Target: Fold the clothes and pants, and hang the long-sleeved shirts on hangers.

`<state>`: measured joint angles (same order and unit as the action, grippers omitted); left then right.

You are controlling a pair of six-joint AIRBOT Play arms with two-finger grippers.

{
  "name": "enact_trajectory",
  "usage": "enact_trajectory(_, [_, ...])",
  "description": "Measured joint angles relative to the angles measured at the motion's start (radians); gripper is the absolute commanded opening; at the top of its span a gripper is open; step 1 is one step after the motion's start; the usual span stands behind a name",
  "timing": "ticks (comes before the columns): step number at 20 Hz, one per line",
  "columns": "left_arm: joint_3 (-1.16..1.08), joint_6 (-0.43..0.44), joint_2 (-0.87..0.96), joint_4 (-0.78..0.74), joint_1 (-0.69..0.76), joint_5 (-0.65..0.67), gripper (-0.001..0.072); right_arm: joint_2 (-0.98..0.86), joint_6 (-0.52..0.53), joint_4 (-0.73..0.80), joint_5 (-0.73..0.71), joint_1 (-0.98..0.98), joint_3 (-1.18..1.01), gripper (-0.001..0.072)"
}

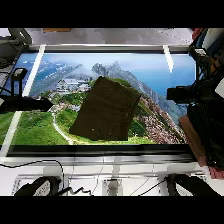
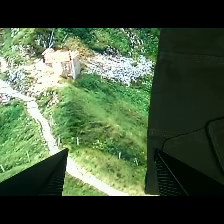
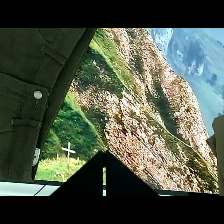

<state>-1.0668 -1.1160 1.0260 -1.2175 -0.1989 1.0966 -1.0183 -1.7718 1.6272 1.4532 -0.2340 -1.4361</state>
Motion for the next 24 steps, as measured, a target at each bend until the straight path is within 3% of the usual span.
enact_trajectory(7, [0.000,0.000,0.000,0.000,0.000,0.000,0.0600,0.000,0.000,0.000,-0.027,0.000,0.000,0.0052])
enact_trajectory(15, [0.000,0.000,0.000,0.000,0.000,0.000,0.0600,0.000,0.021,-0.025,-0.202,-0.002,0.004,0.0051])
enact_trajectory(21, [0.000,0.000,0.000,0.002,0.000,0.000,0.0600,0.000,0.267,-0.013,-0.078,-0.002,0.197,0.0050])
enact_trajectory(24, [0.000,0.000,0.000,0.012,0.000,0.000,0.0600,-0.001,0.431,-0.192,-0.055,-0.002,0.407,0.0051])
